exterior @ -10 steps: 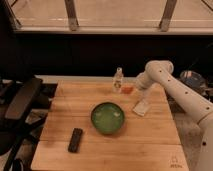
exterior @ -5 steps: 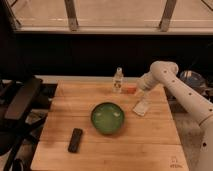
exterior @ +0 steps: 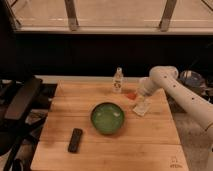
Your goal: Place the pepper on the white sponge
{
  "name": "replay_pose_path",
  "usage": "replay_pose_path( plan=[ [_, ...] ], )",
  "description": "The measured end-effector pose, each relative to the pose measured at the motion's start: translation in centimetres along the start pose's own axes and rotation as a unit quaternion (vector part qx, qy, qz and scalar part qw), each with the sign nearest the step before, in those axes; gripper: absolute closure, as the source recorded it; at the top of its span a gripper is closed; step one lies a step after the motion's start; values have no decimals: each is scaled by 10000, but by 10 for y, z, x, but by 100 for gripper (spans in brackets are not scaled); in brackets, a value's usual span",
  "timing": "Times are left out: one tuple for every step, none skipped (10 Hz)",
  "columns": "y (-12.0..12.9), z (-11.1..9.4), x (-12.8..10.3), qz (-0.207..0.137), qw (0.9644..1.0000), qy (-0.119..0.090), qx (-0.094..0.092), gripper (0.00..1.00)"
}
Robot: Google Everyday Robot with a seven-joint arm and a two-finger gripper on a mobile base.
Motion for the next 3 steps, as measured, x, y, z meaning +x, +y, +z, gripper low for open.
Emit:
replay_pose_path(
  plan=[
    [5,8,6,50,9999,11,-145,70],
    [10,17,12,104,9996,51,-267,60],
    [11,22,15,144,9994,79,-314,54]
  ],
)
